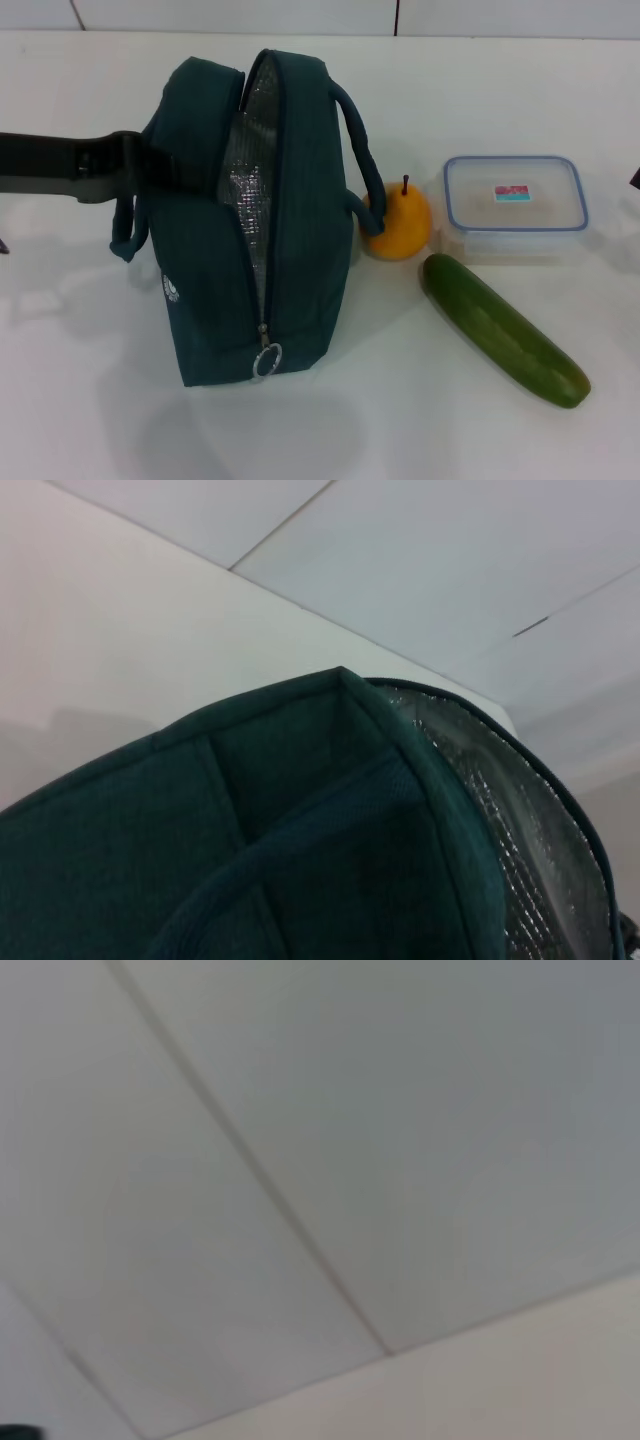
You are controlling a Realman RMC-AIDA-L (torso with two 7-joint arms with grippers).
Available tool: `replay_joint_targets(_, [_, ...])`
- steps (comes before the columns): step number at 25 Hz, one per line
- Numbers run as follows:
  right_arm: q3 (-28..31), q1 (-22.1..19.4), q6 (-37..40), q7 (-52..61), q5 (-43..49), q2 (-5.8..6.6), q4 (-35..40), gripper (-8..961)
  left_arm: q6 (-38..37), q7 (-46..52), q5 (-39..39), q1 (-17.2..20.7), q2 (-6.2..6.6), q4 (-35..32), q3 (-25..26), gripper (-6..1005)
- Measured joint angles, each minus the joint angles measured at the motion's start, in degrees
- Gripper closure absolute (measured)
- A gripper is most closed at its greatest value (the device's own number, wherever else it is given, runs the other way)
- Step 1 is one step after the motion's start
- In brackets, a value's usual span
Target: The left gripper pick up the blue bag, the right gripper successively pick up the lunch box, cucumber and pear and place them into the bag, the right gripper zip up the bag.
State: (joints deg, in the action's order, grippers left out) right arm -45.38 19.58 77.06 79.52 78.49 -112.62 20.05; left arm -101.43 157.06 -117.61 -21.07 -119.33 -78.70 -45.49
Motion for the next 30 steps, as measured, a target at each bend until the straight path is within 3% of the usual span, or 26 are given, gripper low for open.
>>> replay_joint_targets(4, [0.0,1.2,-4.0,1.9,0.0,-0.42,-1.0,97,0.4,-0.4,0.3,-0.4,0.00,-0.2,0.0,968])
replay_joint_targets(6, [0.0,4.5,-5.9,2.9,-0.1,-0.42,-5.2,97,0.6,-0.9,0.4,-0.5,0.00,0.0,0.0,968])
replay_joint_targets(9, [0.0,5.8,-6.8,3.9,-0.1,-0.65,-6.7,97,0.7,-1.3,0.4,-0.6,-0.02,0.2,-0.1,968])
replay_joint_targets(17, [-0.8,6.4,-7.4,5.4,0.6,-2.21,-7.4,96,1.3,-2.1,0.4,-0.9,0.15,-0.1,0.4,968])
replay_joint_targets(30, [-2.6,6.6,-6.8,8.6,0.8,-2.34,-8.0,97,1.4,-2.7,0.3,-1.3,0.33,0.3,1.0,968])
